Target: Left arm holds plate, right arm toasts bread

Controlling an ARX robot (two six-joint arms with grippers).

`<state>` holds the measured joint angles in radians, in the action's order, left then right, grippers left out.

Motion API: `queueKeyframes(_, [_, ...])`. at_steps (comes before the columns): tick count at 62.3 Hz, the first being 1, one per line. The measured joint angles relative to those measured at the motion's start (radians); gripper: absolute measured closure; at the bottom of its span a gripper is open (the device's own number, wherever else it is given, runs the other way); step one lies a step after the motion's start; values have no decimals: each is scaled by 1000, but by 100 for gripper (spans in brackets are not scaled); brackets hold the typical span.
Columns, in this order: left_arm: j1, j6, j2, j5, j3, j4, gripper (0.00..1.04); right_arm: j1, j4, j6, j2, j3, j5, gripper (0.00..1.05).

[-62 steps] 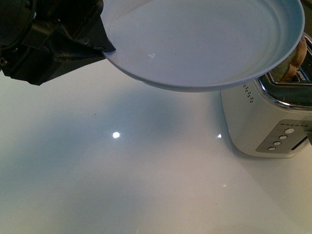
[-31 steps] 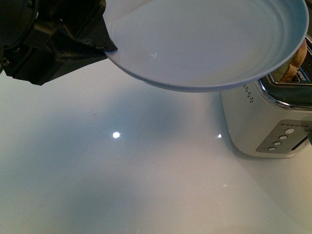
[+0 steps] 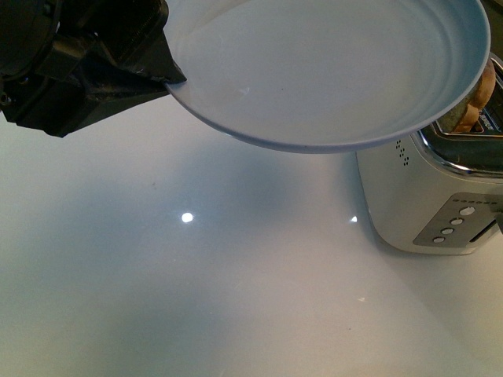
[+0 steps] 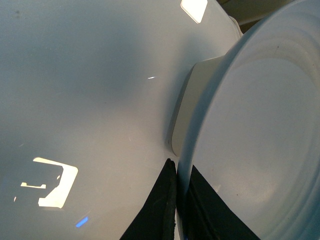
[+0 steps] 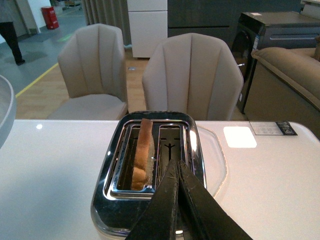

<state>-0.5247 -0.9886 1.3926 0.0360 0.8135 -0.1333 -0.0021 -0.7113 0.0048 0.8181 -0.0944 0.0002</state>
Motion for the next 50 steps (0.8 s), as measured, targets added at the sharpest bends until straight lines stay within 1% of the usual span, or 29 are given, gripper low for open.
queueKeyframes(13, [-17, 1, 0, -8, 0, 0, 102, 0, 80, 0, -121, 39, 0, 103])
queueKeyframes(17, [-21, 1, 0, -8, 0, 0, 102, 0, 45, 0, -128, 66, 0, 103])
queueKeyframes(20, [-22, 2, 0, -9, -1, 0, 102, 0, 54, 0, -140, 75, -1, 103])
queueKeyframes(50, [-24, 5, -5, -10, -12, 0, 102, 0, 298, -1, -403, 76, 0, 103])
